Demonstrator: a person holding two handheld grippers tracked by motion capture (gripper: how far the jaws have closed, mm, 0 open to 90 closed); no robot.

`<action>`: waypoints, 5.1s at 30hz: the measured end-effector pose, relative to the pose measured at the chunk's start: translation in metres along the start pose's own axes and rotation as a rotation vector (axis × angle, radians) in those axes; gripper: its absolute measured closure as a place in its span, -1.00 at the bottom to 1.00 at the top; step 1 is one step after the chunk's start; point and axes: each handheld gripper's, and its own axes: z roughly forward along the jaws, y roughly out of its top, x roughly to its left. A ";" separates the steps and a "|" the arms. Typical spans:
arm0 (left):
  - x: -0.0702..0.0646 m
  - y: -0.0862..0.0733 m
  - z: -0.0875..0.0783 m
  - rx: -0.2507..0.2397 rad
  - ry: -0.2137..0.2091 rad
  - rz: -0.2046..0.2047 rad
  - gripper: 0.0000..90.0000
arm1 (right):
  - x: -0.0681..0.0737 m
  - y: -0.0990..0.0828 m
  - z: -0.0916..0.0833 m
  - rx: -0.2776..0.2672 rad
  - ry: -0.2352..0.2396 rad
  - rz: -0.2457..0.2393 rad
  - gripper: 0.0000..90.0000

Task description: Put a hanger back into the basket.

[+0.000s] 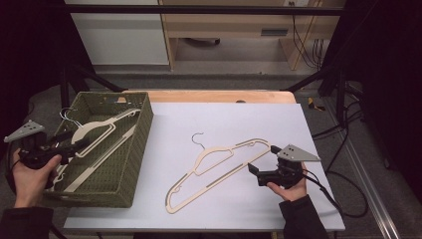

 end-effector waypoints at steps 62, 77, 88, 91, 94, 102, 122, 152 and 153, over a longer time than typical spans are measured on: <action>-0.181 -0.078 0.107 0.111 -0.346 0.219 -0.84 | 0.034 0.048 0.155 0.174 0.078 -0.009 -0.64; -0.177 -0.082 0.113 0.137 -0.334 0.218 -0.83 | 0.040 0.034 0.208 0.296 0.054 0.002 -0.18; -0.176 -0.083 0.114 0.147 -0.332 0.219 -0.82 | 0.043 0.023 0.230 0.384 0.049 -0.010 0.32; -0.176 -0.085 0.115 0.154 -0.332 0.214 -0.82 | 0.045 0.019 0.234 0.415 0.028 -0.060 0.46; -0.176 -0.085 0.116 0.155 -0.329 0.214 -0.82 | 0.045 0.017 0.236 0.423 0.032 -0.060 0.56; -0.177 -0.086 0.118 0.163 -0.329 0.212 -0.81 | 0.048 0.016 0.236 0.434 0.030 -0.068 0.83; -0.182 -0.073 0.165 0.241 -0.323 0.200 -0.72 | 0.048 0.023 0.227 0.403 0.041 -0.022 0.99; -0.197 -0.068 0.236 0.364 -0.402 0.143 0.21 | 0.056 0.045 0.183 0.269 0.075 -0.061 0.99; -0.197 -0.068 0.236 0.367 -0.410 0.130 0.25 | 0.056 0.045 0.182 0.260 0.078 -0.068 0.99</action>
